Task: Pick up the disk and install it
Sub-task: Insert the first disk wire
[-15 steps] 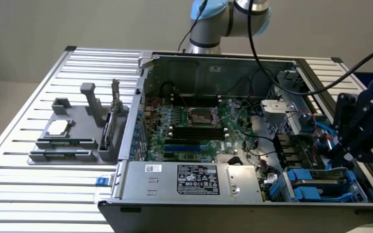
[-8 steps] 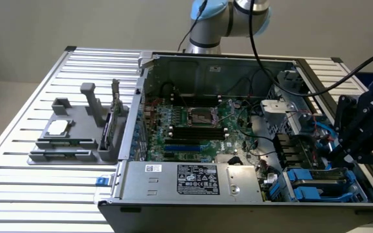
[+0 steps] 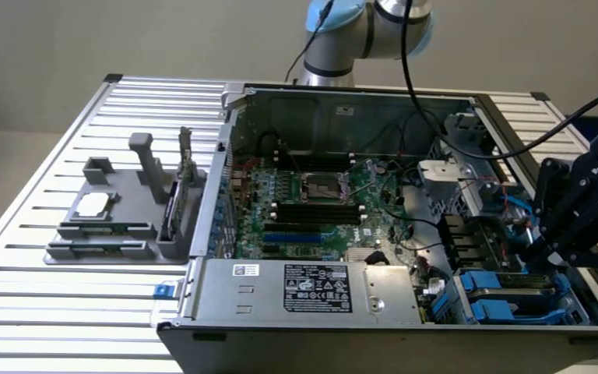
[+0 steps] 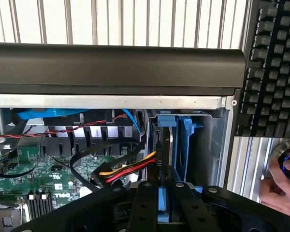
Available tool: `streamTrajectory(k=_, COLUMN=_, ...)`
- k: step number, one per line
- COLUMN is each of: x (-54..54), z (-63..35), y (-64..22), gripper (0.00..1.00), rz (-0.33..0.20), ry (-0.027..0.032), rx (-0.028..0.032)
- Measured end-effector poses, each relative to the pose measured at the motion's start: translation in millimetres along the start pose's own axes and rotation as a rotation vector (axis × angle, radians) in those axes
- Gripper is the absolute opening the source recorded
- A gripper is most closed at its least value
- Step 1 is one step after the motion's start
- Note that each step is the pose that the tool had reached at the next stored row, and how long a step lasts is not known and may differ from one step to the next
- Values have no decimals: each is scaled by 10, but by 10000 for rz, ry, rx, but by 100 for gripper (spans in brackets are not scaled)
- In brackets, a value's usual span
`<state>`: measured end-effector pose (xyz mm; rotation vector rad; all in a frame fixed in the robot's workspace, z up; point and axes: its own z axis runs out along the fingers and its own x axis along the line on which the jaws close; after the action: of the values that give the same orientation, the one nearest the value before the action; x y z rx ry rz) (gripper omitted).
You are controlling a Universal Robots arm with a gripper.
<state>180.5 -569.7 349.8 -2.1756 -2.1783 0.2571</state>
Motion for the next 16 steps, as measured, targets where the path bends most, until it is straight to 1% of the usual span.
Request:
streamTrajectory(k=3, x=4, z=25, y=38, gripper=16, rz=-3, ry=-12, rx=85)
streamTrajectory(k=6, x=5, z=34, y=53, gripper=16, rz=-2, ry=-39, rx=200)
streamTrajectory(k=7, x=5, z=34, y=52, gripper=16, rz=-3, ry=-39, rx=207)
streamTrajectory(k=16, x=5, z=35, y=53, gripper=16, rz=-3, ry=-39, rx=208)
